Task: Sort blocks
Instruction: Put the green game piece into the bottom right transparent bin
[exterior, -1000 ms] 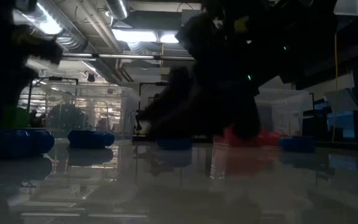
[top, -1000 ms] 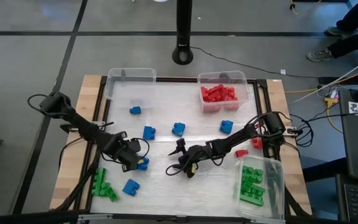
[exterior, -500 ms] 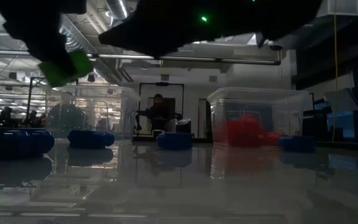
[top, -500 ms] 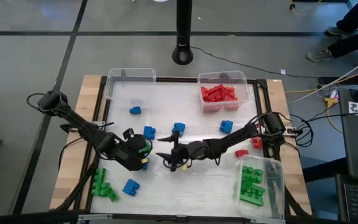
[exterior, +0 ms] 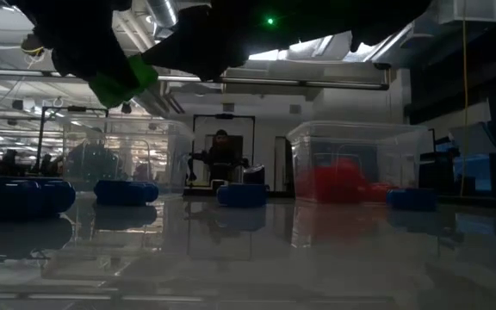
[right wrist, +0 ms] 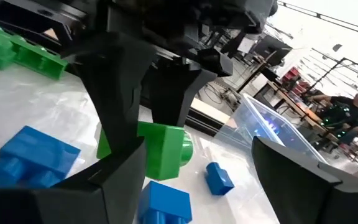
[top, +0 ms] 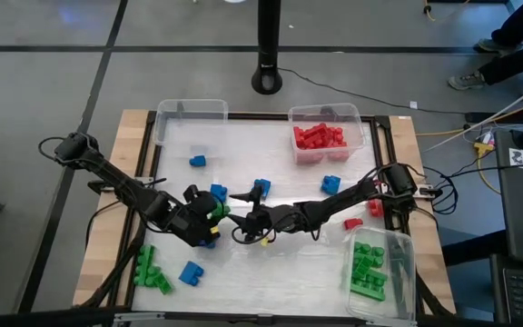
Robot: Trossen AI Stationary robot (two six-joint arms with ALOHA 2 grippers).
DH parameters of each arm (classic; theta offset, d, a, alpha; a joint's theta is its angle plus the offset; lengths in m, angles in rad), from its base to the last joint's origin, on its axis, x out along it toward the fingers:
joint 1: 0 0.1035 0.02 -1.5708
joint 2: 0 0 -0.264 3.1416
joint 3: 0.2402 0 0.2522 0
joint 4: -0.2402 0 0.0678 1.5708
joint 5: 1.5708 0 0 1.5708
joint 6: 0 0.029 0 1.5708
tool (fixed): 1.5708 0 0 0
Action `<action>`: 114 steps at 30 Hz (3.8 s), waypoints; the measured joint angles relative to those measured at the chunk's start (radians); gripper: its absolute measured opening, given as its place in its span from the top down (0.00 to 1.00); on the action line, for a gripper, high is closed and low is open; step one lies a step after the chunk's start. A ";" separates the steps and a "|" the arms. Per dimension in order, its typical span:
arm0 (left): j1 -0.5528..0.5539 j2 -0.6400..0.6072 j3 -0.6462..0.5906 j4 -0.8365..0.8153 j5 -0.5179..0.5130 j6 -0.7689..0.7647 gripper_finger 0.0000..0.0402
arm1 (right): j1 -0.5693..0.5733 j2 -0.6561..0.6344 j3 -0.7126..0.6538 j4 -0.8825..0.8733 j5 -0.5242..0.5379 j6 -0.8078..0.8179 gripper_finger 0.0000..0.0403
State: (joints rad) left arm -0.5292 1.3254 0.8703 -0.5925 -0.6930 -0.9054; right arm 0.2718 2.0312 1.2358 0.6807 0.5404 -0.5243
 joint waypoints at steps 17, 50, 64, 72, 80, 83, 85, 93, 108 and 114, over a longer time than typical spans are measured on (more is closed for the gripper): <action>0.006 -0.001 -0.001 0.085 -0.036 0.072 0.58 | -0.038 0.022 0.023 0.012 -0.031 -0.032 0.65; -0.029 -0.142 0.002 -0.152 -0.010 0.113 0.30 | 0.018 -0.237 0.023 -0.501 -0.064 -0.134 0.99; -0.081 -0.150 0.001 -0.270 -0.013 0.044 0.30 | 0.325 -0.679 0.023 -1.292 -0.192 0.468 0.98; -0.081 -0.150 0.000 -0.261 -0.014 0.056 0.30 | 0.620 -0.752 0.023 -1.470 -0.192 1.013 0.98; -0.080 -0.149 0.000 -0.256 -0.017 0.053 0.30 | 0.809 -0.722 0.023 -1.617 -0.194 1.503 0.98; -0.080 -0.149 0.000 -0.256 -0.017 0.045 0.30 | 0.865 -0.698 0.023 -1.671 -0.210 1.654 0.98; -0.080 -0.149 0.000 -0.256 -0.017 0.044 0.30 | 0.895 -0.680 0.023 -1.699 -0.228 1.730 0.98; -0.080 -0.148 0.000 -0.256 -0.017 0.047 0.30 | 0.955 -0.607 0.023 -1.793 -0.308 1.905 0.98; -0.079 -0.148 0.000 -0.257 -0.017 0.072 0.30 | 0.872 -0.583 0.023 -1.939 -0.441 1.881 0.55; -0.079 -0.148 0.000 -0.257 0.043 0.076 0.30 | 0.785 -0.674 0.024 -1.892 -0.335 1.770 0.36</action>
State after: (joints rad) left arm -0.6083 1.1770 0.8703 -0.8497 -0.6499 -0.8299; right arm 1.0564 1.3570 1.2594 -1.2115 0.2050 1.2457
